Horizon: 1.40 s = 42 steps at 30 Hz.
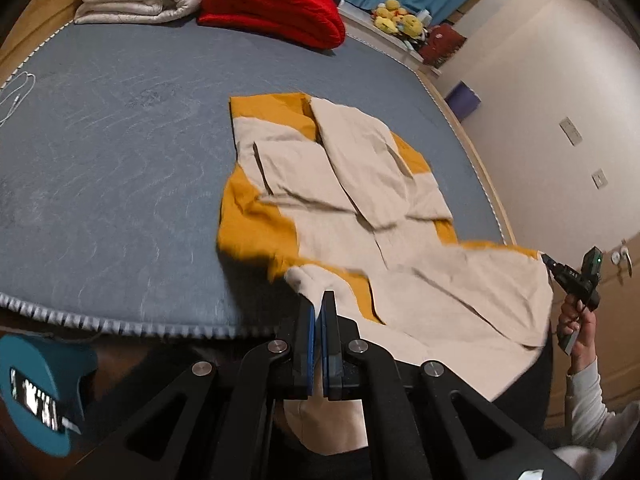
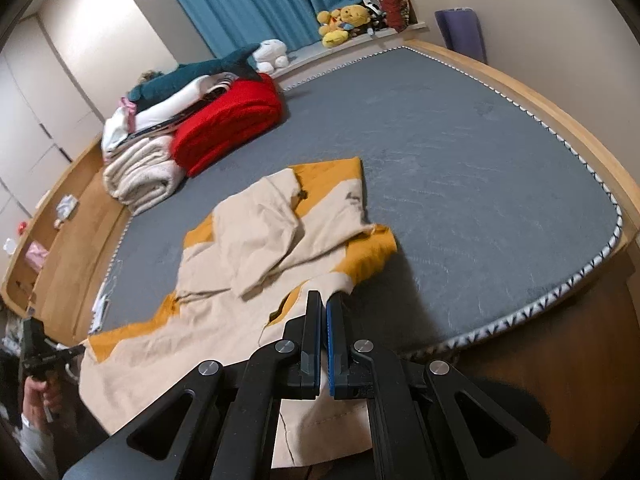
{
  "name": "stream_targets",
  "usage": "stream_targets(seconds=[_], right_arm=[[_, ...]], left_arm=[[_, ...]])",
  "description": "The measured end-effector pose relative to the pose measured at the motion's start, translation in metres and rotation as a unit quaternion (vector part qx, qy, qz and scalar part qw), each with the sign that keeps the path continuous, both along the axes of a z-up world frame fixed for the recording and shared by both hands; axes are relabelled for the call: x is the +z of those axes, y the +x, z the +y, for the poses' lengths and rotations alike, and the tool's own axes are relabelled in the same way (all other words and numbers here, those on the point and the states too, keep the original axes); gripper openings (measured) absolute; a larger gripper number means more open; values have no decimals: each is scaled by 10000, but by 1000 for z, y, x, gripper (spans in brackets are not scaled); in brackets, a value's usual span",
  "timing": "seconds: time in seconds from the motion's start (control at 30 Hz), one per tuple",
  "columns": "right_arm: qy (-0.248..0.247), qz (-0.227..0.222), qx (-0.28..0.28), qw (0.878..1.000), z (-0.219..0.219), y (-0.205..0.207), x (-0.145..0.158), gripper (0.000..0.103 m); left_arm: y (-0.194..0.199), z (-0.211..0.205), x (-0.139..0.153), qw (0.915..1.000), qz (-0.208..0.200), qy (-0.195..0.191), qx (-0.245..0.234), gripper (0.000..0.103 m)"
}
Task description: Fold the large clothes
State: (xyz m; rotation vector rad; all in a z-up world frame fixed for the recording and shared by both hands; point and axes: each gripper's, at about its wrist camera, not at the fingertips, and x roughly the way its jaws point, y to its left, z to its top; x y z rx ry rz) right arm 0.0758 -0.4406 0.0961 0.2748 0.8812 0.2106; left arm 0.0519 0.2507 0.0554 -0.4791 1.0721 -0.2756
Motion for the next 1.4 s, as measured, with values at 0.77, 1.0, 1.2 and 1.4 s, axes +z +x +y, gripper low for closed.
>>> stream_targets(seconds=[0.77, 1.0, 1.2, 1.4], right_arm=[[-620, 1110, -399, 9911, 38, 321, -164, 3], [-530, 886, -559, 9931, 31, 314, -157, 13], [-442, 637, -893, 9930, 7, 285, -138, 33], [-470, 1185, -427, 9909, 13, 275, -159, 35]], left_arm=[[224, 44, -146, 9862, 1036, -418, 1219, 6], [196, 55, -123, 9859, 662, -693, 1373, 15], [168, 73, -111, 9832, 330, -665, 1665, 23], [173, 63, -129, 9856, 821, -287, 1451, 34]])
